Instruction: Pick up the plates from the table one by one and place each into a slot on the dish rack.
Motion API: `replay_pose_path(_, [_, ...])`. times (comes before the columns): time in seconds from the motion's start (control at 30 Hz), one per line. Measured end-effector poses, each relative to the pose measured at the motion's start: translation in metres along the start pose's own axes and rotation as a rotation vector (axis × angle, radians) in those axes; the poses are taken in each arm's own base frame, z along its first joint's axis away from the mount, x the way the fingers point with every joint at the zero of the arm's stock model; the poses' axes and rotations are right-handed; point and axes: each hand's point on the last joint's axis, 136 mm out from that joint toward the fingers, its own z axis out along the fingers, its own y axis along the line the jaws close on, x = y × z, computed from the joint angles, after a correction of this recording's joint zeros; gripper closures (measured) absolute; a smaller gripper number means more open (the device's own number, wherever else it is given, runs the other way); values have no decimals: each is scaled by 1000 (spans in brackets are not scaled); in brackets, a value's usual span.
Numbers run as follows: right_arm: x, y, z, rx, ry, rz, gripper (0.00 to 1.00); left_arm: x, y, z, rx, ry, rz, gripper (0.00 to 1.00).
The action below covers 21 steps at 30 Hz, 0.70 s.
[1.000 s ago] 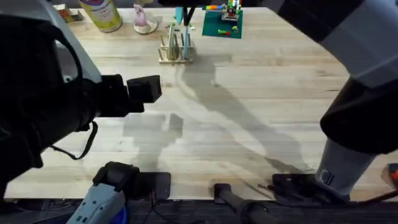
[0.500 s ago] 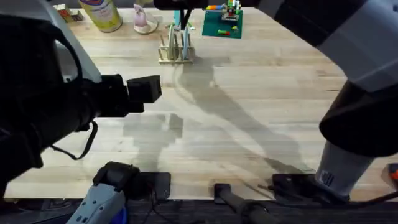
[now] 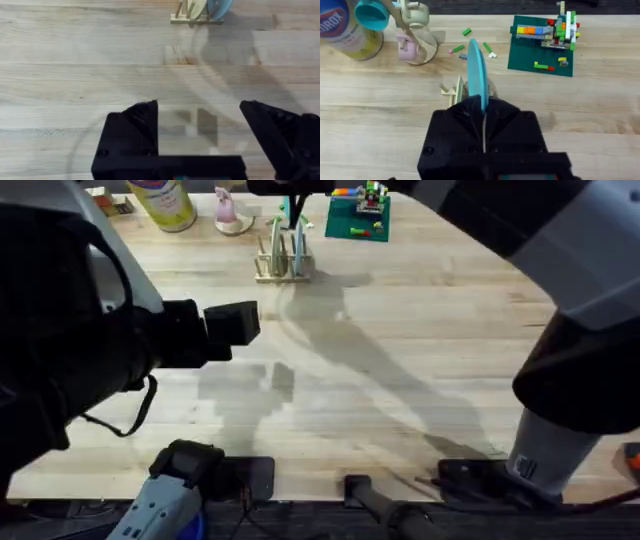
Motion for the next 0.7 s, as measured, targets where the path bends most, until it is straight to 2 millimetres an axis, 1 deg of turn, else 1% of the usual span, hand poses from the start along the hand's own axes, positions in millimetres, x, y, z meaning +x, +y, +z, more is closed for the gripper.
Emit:
replay_pose_path(0.1, [2,1,1,3,-1,-3,971,0,0,0,0,0,0,8])
replay_pose_path(0.17, [5,2,5,10,5,-7,971,0,0,0,0,0,0,7])
replay_pose_path(0.37, [29,7,31,43,49,-43,970,0,0,0,0,0,0,7])
replay_pose_path(0.43, [34,8,36,50,58,-51,970,0,0,0,0,0,0,8])
replay_pose_path(0.7, [37,8,39,52,62,-54,970,0,0,0,0,0,0,8])
